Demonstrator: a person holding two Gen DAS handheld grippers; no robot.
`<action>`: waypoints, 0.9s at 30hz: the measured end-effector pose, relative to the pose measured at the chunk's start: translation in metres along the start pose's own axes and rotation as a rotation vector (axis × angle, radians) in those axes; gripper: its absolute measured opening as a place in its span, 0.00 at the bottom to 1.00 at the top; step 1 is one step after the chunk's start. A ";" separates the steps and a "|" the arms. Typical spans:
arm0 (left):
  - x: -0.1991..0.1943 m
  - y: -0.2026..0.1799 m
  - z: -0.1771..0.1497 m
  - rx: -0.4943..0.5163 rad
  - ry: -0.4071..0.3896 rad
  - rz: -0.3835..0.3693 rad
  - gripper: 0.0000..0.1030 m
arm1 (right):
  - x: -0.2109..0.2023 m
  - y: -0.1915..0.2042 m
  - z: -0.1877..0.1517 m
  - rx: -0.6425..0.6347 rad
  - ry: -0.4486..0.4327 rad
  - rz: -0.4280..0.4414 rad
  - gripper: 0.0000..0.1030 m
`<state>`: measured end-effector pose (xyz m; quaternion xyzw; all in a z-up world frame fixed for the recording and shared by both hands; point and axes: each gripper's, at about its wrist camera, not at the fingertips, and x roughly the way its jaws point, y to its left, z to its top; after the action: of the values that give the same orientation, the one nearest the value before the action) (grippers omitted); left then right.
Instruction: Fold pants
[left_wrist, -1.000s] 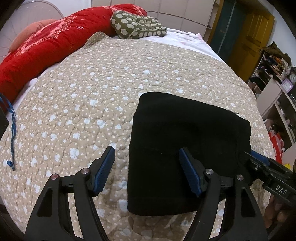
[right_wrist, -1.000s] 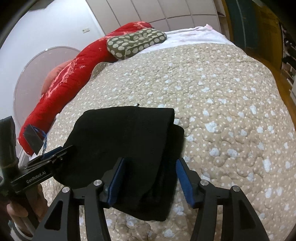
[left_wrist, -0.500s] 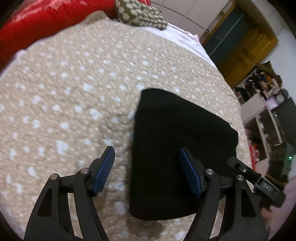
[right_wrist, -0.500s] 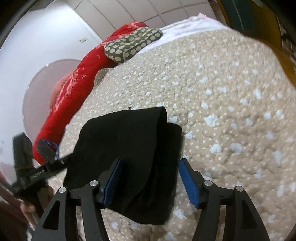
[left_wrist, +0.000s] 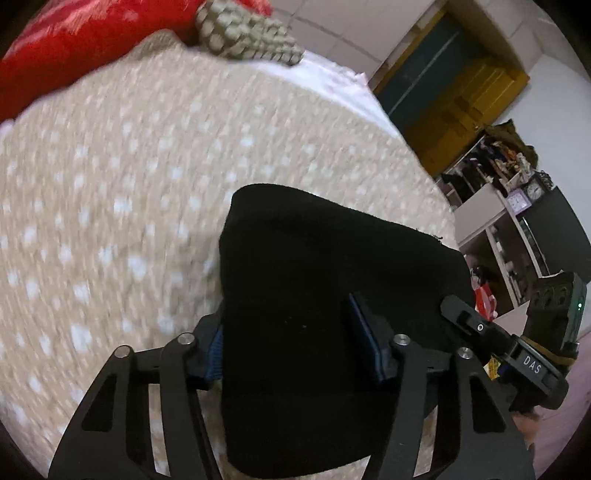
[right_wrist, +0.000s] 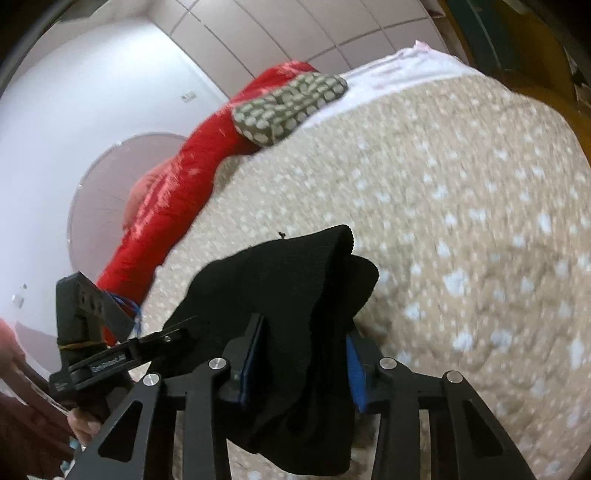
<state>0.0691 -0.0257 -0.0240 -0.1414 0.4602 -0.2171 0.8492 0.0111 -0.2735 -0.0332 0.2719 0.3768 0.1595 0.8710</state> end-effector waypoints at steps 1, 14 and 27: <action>-0.002 -0.003 0.006 0.010 -0.015 0.003 0.56 | -0.002 0.002 0.006 -0.006 -0.012 0.005 0.37; 0.031 0.004 0.034 0.076 -0.002 0.200 0.61 | 0.022 0.006 0.043 -0.129 0.003 -0.252 0.42; 0.034 -0.004 0.030 0.105 -0.038 0.307 0.68 | 0.040 0.056 -0.014 -0.412 0.044 -0.359 0.38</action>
<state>0.1099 -0.0454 -0.0306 -0.0288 0.4481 -0.1059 0.8872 0.0236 -0.2047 -0.0305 0.0144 0.3976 0.0818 0.9138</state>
